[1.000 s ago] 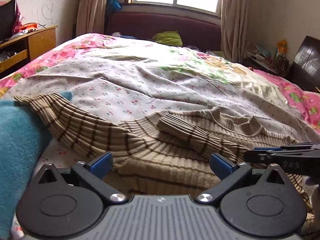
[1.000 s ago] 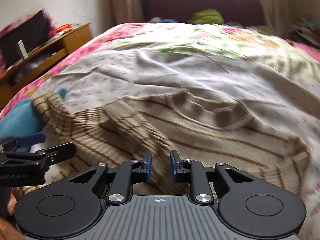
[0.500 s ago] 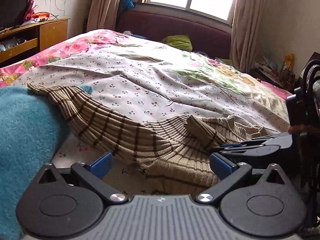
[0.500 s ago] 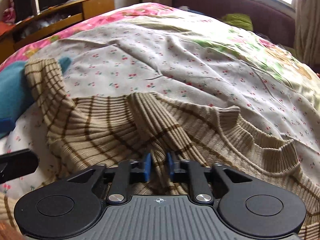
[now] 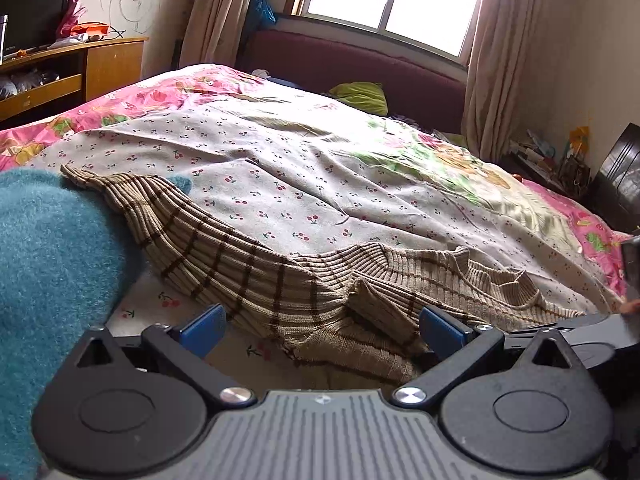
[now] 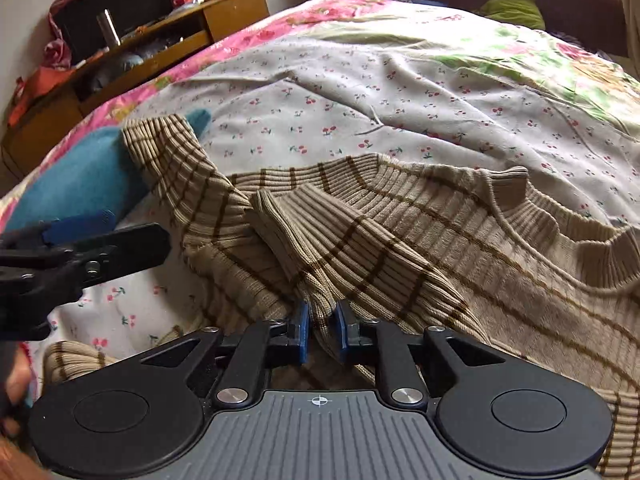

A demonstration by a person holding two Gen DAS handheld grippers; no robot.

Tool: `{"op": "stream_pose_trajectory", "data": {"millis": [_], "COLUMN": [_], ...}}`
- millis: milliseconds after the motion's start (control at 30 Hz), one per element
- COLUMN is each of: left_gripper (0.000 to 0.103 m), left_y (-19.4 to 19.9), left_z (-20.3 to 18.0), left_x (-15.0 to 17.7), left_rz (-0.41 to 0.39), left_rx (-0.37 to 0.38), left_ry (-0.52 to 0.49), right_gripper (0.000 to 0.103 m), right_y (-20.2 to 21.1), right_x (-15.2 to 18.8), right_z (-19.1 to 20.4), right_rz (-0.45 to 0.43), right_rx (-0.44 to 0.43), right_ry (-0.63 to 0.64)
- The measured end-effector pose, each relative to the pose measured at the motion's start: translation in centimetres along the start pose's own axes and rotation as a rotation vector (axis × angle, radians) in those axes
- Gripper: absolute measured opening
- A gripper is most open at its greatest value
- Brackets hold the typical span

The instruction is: Fold small clothes

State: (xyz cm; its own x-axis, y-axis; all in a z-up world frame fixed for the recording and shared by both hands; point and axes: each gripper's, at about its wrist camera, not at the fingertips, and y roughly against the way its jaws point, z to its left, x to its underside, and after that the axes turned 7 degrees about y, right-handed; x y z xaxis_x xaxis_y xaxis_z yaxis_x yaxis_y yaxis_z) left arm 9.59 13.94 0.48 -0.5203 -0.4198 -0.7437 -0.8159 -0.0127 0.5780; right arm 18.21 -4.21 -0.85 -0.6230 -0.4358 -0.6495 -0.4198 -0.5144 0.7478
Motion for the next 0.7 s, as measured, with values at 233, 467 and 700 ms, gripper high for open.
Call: {"op": "stream_pose_trajectory", "data": {"millis": [233,467,700], "left_gripper": [0.103,0.103,0.103], "left_y": [-0.7,-4.7,-8.3], "left_z": [-3.1,-8.1,-6.5], "left_x": [-0.4,-1.1,0.7], "left_rz": [-0.002,0.036,0.117], "left_rx": [0.025,0.07,-0.03], "left_ry": [-0.102,-0.251,-0.238], "right_gripper": [0.017,0.019,0.024], "right_y": [6.6,7.9,6.5], "right_x": [2.0,5.0,4.8], "right_z": [-4.8,-11.4,-12.1], "right_rz": [-0.069,0.073,0.167], "right_rx": [0.119,0.397,0.313], "right_ry": [-0.048,0.061,0.228]}}
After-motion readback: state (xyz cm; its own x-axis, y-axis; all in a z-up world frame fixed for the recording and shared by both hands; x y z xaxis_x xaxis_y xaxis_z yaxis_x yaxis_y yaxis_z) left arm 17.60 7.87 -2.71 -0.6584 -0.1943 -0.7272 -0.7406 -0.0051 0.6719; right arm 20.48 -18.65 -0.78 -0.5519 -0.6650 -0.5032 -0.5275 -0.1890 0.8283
